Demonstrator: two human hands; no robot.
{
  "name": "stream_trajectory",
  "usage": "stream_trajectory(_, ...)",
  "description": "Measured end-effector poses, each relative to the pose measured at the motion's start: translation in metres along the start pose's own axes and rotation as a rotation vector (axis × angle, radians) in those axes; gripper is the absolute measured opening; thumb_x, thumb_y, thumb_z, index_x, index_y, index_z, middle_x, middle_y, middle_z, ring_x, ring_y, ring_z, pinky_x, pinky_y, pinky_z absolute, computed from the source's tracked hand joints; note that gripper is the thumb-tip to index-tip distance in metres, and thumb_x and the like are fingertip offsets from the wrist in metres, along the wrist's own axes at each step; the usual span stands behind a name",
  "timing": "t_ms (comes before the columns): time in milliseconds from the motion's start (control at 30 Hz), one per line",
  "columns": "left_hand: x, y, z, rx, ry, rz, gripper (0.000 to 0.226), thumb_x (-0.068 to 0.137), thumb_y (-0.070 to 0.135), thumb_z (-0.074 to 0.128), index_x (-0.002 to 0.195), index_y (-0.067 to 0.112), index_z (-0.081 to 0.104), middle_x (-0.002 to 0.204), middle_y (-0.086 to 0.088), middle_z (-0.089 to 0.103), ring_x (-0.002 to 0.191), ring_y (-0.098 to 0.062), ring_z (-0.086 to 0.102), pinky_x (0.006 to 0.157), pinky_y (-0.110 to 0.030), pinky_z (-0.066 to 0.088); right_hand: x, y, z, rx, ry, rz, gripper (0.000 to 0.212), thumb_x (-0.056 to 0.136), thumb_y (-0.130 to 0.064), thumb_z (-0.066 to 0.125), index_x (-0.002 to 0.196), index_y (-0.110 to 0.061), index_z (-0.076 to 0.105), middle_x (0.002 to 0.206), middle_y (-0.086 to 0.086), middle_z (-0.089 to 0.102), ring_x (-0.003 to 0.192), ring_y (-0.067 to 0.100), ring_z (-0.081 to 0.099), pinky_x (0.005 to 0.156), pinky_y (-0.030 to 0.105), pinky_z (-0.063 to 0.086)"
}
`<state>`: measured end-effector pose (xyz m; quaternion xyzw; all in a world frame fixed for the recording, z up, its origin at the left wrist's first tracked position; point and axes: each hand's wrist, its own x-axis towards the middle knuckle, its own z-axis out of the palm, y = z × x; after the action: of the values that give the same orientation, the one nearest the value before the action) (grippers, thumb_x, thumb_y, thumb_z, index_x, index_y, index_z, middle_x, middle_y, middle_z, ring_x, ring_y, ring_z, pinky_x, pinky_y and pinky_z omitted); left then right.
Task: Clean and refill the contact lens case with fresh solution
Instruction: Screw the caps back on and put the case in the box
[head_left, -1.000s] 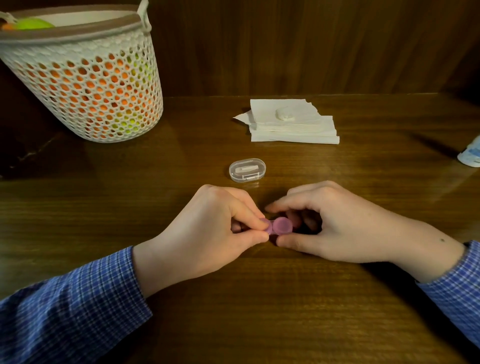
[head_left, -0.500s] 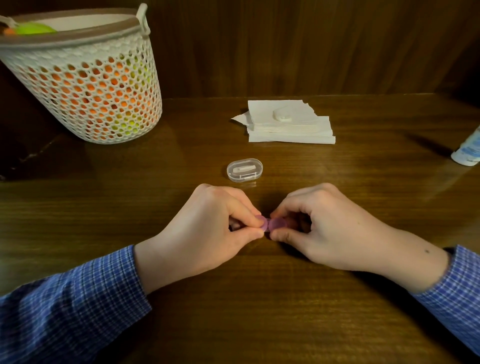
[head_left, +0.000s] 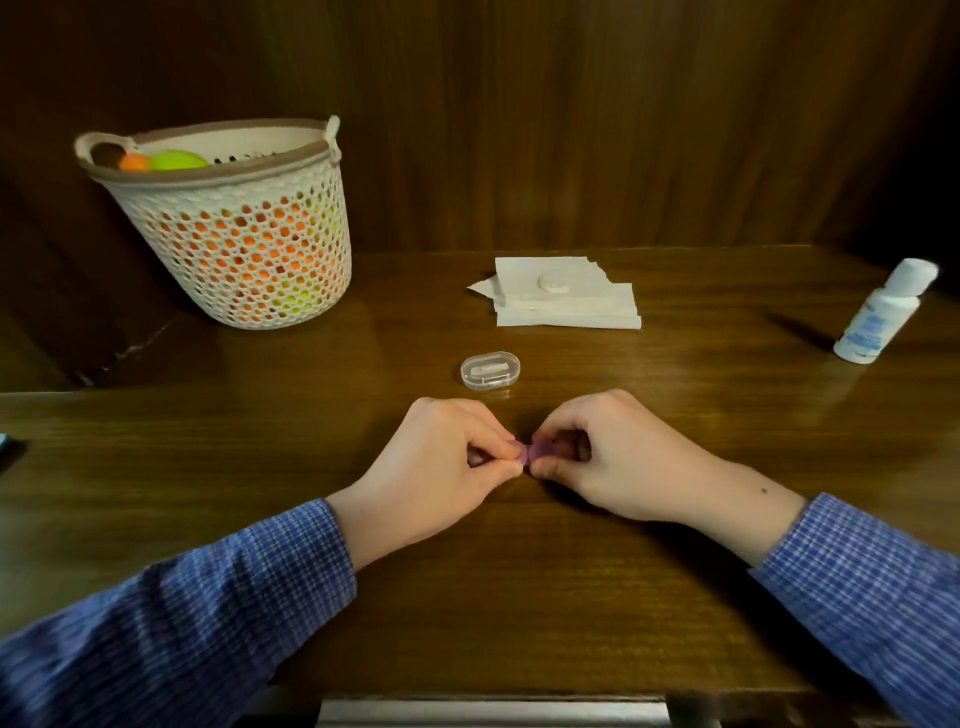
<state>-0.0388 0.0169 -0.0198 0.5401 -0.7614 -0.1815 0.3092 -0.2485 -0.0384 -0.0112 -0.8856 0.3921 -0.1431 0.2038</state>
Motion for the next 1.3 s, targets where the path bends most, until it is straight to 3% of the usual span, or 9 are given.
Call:
stream_trajectory(167,0.002,0.002,-0.006,-0.056,-0.045,-0.091,0.016,0.085,0.027,0.084,0.101,0.03,0.082,0.1,0.015,0.072,0.087,0.001,0.071,0.082,-0.022,0.062,0.004,0.003,-0.012,-0.007,-0.125,-0.009,0.031,0.089,-0.047,0.075,0.118,-0.039,0.071,0.089,-0.022,0.067,0.087,-0.014,0.058,0.059,0.011,0.044)
stream_trajectory(267,0.006,-0.002,-0.013,-0.1,-0.126,-0.138,0.024,0.081,0.029,0.088,0.104,0.03,0.081,0.103,0.013,0.07,0.085,-0.003,0.073,0.077,-0.024,0.064,0.009,0.004,-0.022,0.052,-0.18,0.006,0.053,0.082,-0.06,0.074,0.13,-0.04,0.062,0.083,-0.015,0.07,0.079,-0.008,0.063,0.06,0.006,0.047)
stream_trajectory(333,0.008,-0.006,-0.019,-0.194,-0.146,-0.152,0.033,0.078,0.036,0.09,0.108,0.031,0.079,0.101,0.013,0.072,0.086,-0.002,0.075,0.073,-0.019,0.062,0.013,0.004,-0.03,0.124,-0.117,-0.011,0.038,0.081,-0.062,0.072,0.115,-0.048,0.062,0.084,-0.019,0.072,0.072,-0.003,0.066,0.063,0.007,0.048)
stream_trajectory(400,0.014,-0.013,-0.027,-0.27,-0.006,-0.166,0.031,0.078,0.042,0.088,0.106,0.035,0.078,0.1,0.017,0.073,0.089,0.0,0.073,0.074,-0.016,0.061,0.023,0.006,-0.037,0.177,0.059,-0.019,0.019,0.084,-0.052,0.072,0.101,-0.052,0.063,0.085,-0.02,0.071,0.077,-0.003,0.066,0.067,0.006,0.048)
stream_trajectory(500,0.029,-0.03,-0.035,-0.146,0.2,-0.257,0.034,0.084,0.037,0.083,0.116,0.039,0.07,0.108,0.017,0.07,0.098,-0.001,0.068,0.081,-0.022,0.061,0.045,0.011,-0.038,0.143,0.2,0.003,0.017,0.089,-0.035,0.076,0.094,-0.047,0.065,0.09,-0.018,0.068,0.084,0.001,0.065,0.064,0.009,0.05)
stream_trajectory(633,0.044,-0.043,-0.025,0.052,0.091,-0.274,0.063,0.085,0.04,0.081,0.14,0.035,0.052,0.131,0.017,0.059,0.123,-0.003,0.053,0.103,-0.024,0.046,0.076,0.015,-0.026,0.051,0.096,-0.03,0.017,0.087,-0.033,0.08,0.093,-0.041,0.066,0.114,-0.014,0.064,0.085,0.008,0.065,0.073,0.019,0.056)
stream_trajectory(833,0.057,-0.05,-0.016,0.095,0.081,-0.195,0.033,0.089,0.038,0.078,0.116,0.045,0.059,0.111,0.027,0.059,0.111,-0.001,0.054,0.079,-0.007,0.032,0.095,0.023,-0.009,-0.005,0.04,-0.093,0.02,0.085,-0.036,0.08,0.094,-0.045,0.064,0.111,-0.021,0.065,0.093,0.0,0.06,0.082,0.022,0.054)
stream_trajectory(1033,0.054,-0.049,-0.018,-0.049,0.162,-0.154,0.038,0.088,0.033,0.08,0.121,0.036,0.063,0.114,0.022,0.068,0.112,0.001,0.062,0.099,-0.022,0.05,0.087,0.019,-0.009,-0.015,0.143,-0.203,0.026,0.088,-0.038,0.073,0.113,-0.032,0.074,0.108,-0.016,0.072,0.098,0.002,0.064,0.088,0.027,0.056)
stream_trajectory(1300,0.049,-0.041,-0.021,-0.169,0.211,-0.142,0.042,0.085,0.03,0.084,0.119,0.03,0.06,0.11,0.017,0.073,0.106,0.003,0.069,0.096,-0.028,0.059,0.072,0.006,-0.016,-0.065,0.241,-0.335,0.03,0.09,-0.036,0.068,0.113,-0.023,0.08,0.106,-0.008,0.078,0.089,0.005,0.068,0.075,0.029,0.061)
